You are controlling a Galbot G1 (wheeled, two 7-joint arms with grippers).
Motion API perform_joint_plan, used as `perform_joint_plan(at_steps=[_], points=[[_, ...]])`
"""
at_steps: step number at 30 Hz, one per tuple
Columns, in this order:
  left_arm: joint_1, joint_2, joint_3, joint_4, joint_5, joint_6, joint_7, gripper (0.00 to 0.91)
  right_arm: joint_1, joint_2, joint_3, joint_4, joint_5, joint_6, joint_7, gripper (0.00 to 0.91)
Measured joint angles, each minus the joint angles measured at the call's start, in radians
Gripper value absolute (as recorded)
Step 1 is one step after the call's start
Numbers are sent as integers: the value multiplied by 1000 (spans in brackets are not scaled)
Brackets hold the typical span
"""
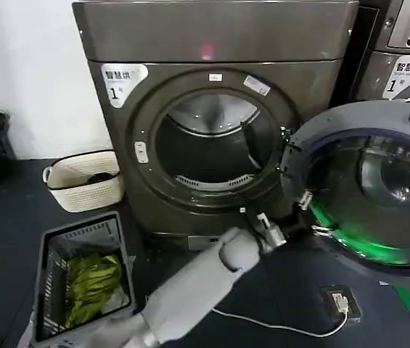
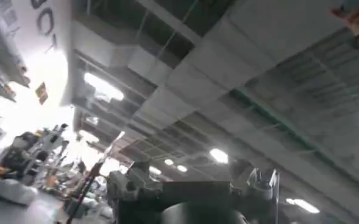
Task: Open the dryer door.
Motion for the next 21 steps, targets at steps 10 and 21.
perform_joint_plan(at_steps=[10,21], points=[[174,395,-76,-460,34,-13,27,907,45,-7,-66,28,13,-1,-25,907],[402,868,-348,-663,233,-292,90,907,94,-38,-133,38,11,11,-41,907]])
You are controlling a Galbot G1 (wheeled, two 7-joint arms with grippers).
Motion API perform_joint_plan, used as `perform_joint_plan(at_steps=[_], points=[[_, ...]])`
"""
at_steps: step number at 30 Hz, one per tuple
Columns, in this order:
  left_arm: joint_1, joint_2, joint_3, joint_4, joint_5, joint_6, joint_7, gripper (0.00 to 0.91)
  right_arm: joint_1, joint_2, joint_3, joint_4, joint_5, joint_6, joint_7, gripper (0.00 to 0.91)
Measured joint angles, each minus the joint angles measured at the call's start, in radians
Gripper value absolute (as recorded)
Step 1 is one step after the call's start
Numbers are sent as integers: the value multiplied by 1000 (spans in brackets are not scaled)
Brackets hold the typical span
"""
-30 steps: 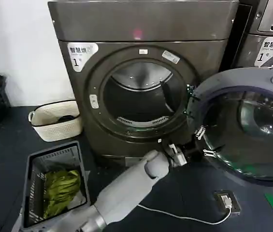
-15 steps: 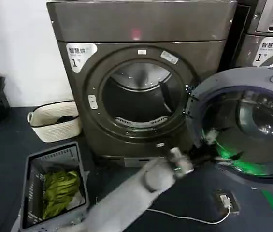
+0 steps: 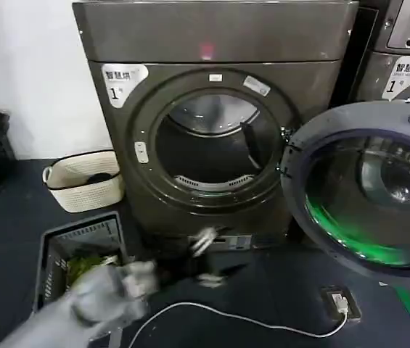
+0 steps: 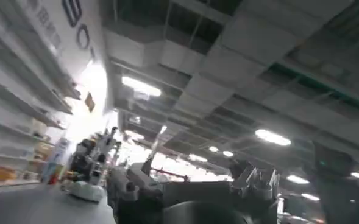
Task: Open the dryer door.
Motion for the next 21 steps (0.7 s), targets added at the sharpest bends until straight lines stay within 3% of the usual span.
perform_joint_plan(at_steps=[7,11,21], points=[[211,237,-221,46,277,-223,-68,907,19,-1,-33,-18,33,60,-52,907],[258,348,-312,126,554,-350,-152,907,29,-9,-43,-43,32,75,-64,907],[273,458,-340,232,1084,-352,-179,907,51,-1,-72,-52,30,82,-70,907]])
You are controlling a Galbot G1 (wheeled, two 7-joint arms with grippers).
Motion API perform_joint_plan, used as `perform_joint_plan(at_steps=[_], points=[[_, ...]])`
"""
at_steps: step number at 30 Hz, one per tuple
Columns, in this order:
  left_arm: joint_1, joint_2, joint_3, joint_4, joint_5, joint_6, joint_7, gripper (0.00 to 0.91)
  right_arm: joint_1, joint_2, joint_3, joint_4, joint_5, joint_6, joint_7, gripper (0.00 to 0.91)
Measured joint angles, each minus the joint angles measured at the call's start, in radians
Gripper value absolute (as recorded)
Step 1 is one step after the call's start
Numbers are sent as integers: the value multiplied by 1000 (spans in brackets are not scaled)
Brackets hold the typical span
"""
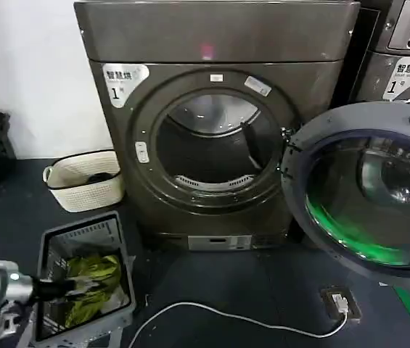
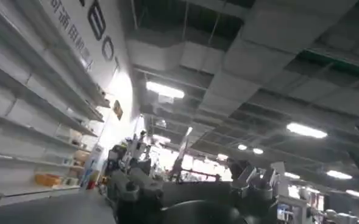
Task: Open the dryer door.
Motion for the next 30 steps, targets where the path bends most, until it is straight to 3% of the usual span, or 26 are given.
perform_joint_plan(at_steps=[6,30], points=[[-10,-4,-17,45,211,0,1,907,10,14,-19,6,-2,1,-2,907],[-25,-17,-19,74,240,2,0,907,17,34,-37,16,-1,27,-13,907]])
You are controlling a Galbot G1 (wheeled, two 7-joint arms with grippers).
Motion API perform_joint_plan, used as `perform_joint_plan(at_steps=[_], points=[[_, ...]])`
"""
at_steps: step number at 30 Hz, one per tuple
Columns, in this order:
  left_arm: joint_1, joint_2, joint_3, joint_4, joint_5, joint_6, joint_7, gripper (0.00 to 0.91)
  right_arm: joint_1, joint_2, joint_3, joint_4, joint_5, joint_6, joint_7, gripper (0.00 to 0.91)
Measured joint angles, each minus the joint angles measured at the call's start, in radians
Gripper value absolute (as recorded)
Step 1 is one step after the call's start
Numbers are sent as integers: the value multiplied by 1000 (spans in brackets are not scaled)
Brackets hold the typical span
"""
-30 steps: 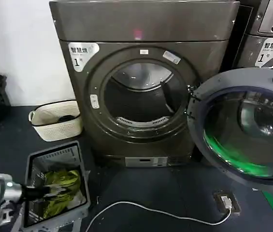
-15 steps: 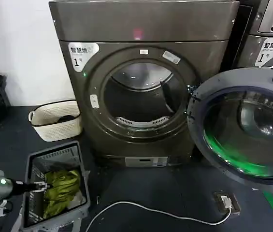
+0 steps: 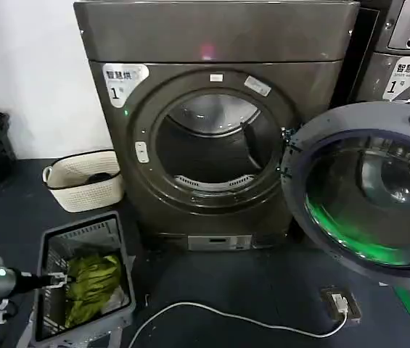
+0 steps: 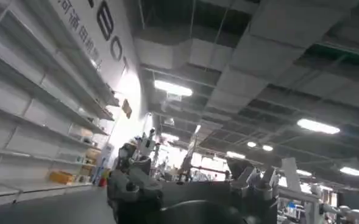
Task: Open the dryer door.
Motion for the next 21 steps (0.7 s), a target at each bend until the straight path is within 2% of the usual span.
perform_joint_plan(at_steps=[15,21], points=[[11,-2,4,1,-9,0,-7,907,4,7,7,3,-3,-31,23,907],[13,-2,6,5,-20,0,-6,907,8,16,25,4,0,-40,85,907]])
